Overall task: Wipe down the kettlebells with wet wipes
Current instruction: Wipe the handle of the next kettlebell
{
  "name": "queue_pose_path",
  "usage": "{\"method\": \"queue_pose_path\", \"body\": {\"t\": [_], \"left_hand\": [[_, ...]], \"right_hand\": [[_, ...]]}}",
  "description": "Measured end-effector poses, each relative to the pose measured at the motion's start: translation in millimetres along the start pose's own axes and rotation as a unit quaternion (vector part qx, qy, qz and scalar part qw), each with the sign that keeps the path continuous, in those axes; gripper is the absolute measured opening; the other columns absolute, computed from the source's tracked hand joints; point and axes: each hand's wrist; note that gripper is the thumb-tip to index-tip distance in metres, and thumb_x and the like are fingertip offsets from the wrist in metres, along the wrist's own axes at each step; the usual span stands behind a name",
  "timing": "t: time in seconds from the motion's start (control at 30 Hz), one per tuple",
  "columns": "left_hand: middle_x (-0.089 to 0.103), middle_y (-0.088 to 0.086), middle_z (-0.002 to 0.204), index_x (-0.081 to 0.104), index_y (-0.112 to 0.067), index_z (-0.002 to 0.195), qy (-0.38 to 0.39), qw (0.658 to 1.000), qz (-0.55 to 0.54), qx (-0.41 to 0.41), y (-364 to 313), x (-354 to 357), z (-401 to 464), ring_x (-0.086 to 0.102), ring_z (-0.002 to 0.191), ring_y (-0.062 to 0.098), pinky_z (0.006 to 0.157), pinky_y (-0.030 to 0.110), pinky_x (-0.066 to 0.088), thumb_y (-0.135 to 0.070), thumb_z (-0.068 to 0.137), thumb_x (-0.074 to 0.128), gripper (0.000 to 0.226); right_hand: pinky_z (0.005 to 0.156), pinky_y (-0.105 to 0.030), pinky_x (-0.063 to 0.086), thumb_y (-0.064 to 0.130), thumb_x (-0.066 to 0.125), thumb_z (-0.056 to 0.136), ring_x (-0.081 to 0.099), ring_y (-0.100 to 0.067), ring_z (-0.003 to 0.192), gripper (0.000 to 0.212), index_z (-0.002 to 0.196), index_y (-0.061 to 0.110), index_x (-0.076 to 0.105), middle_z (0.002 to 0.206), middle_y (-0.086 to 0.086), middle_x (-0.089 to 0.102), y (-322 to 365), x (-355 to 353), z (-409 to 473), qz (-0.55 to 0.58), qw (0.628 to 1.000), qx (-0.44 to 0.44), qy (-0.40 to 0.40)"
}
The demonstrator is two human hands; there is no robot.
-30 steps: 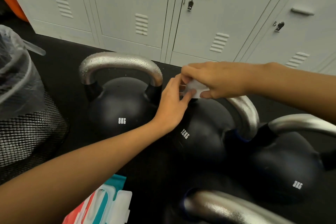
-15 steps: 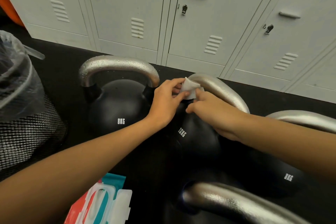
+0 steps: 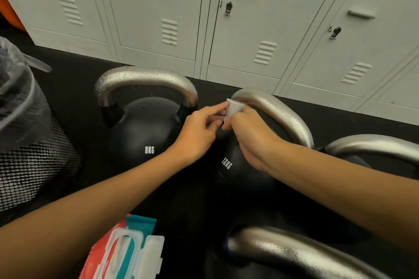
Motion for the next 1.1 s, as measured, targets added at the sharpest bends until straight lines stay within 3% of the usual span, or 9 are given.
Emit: {"method": "queue_pose_path", "body": {"t": [0.13, 0.27, 0.4, 0.53, 0.63, 0.7, 0.83, 1.0, 1.1], "left_hand": [[0.063, 0.006, 0.121, 0.053, -0.014, 0.134, 0.003, 1.0, -0.018, -0.003, -3, -1, -1, 0.062, 0.11, 0.011, 0.099, 0.028, 0.048, 0.006, 0.092, 0.051, 0.046], [0.066, 0.002, 0.119, 0.057, -0.016, 0.131, 0.009, 1.0, -0.008, -0.017, 0, -1, -6, 0.062, 0.111, 0.013, 0.102, 0.037, 0.046, 0.004, 0.093, 0.051, 0.043], [0.065, 0.002, 0.119, 0.057, -0.015, 0.131, 0.013, 0.999, -0.013, -0.029, -2, -4, -9, 0.059, 0.114, 0.008, 0.104, 0.031, 0.044, 0.001, 0.094, 0.051, 0.041], [0.065, 0.008, 0.116, 0.055, -0.012, 0.13, 0.005, 0.999, -0.032, -0.038, -5, -6, -10, 0.062, 0.109, 0.014, 0.096, 0.023, 0.049, 0.004, 0.093, 0.051, 0.041], [0.065, 0.007, 0.113, 0.055, -0.012, 0.129, 0.006, 0.998, -0.037, -0.043, -5, -6, -11, 0.062, 0.106, 0.013, 0.091, 0.019, 0.049, 0.005, 0.092, 0.051, 0.04], [0.065, 0.005, 0.112, 0.056, -0.013, 0.128, 0.011, 0.998, -0.032, -0.044, -5, -6, -12, 0.061, 0.107, 0.011, 0.092, 0.021, 0.049, 0.003, 0.093, 0.051, 0.038], [0.065, 0.003, 0.114, 0.057, -0.013, 0.128, 0.014, 0.998, -0.026, -0.049, -4, -4, -11, 0.061, 0.109, 0.01, 0.097, 0.026, 0.048, 0.0, 0.093, 0.053, 0.038], [0.067, 0.005, 0.108, 0.059, -0.012, 0.121, 0.007, 0.997, -0.049, -0.054, -4, -6, -11, 0.065, 0.098, 0.009, 0.084, 0.018, 0.052, 0.0, 0.092, 0.054, 0.032], [0.069, 0.006, 0.106, 0.062, -0.017, 0.113, -0.004, 0.996, -0.059, -0.061, -4, -3, -10, 0.065, 0.101, 0.013, 0.089, 0.026, 0.052, -0.009, 0.093, 0.057, 0.023]], "right_hand": [[0.05, -0.007, 0.046, -0.014, 0.038, 0.089, 0.063, 0.003, 0.066, 0.064, 0.148, 0.006, 0.026, 0.087, 0.001, 0.061, -8, 6, 3, 0.028, 1.0, 0.002, -0.005], [0.072, -0.019, 0.047, 0.005, 0.041, 0.101, 0.066, -0.011, 0.092, 0.032, 0.133, 0.003, 0.043, 0.1, -0.007, 0.063, -8, 7, 22, 0.063, 0.996, 0.01, -0.061], [0.085, -0.029, 0.042, 0.017, 0.044, 0.103, 0.059, -0.012, 0.096, 0.029, 0.131, 0.009, 0.043, 0.103, -0.002, 0.06, -16, 11, 32, 0.049, 0.994, 0.029, -0.093], [0.106, -0.04, 0.043, 0.005, 0.043, 0.096, 0.051, -0.023, 0.123, 0.081, 0.156, 0.026, -0.007, 0.143, -0.009, 0.044, -19, 23, 23, 0.013, 0.998, 0.05, -0.045], [0.109, -0.041, 0.04, 0.008, 0.043, 0.094, 0.05, -0.025, 0.126, 0.089, 0.153, 0.029, -0.019, 0.146, -0.008, 0.041, -18, 27, 22, 0.01, 0.997, 0.057, -0.043], [0.108, -0.041, 0.04, 0.011, 0.047, 0.087, 0.05, -0.024, 0.127, 0.087, 0.154, 0.025, -0.008, 0.147, -0.006, 0.042, -16, 27, 28, 0.019, 0.996, 0.055, -0.074], [0.098, -0.035, 0.043, 0.006, 0.044, 0.09, 0.052, -0.022, 0.116, 0.052, 0.14, 0.014, 0.032, 0.13, -0.012, 0.052, -11, 20, 29, 0.04, 0.991, 0.042, -0.12], [0.096, -0.046, 0.052, 0.018, 0.041, 0.073, 0.061, -0.03, 0.111, 0.082, 0.149, 0.024, 0.011, 0.138, -0.013, 0.05, -15, 33, 20, 0.034, 0.996, 0.034, -0.08], [0.085, -0.034, 0.047, 0.009, 0.047, 0.087, 0.056, -0.019, 0.1, 0.05, 0.135, 0.007, 0.034, 0.121, -0.013, 0.054, -8, 21, 23, 0.025, 0.993, 0.036, -0.106]]}}
Point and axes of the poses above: each hand's wrist, its own z-axis towards the middle knuckle, its own x-axis out of the palm, y = z × x
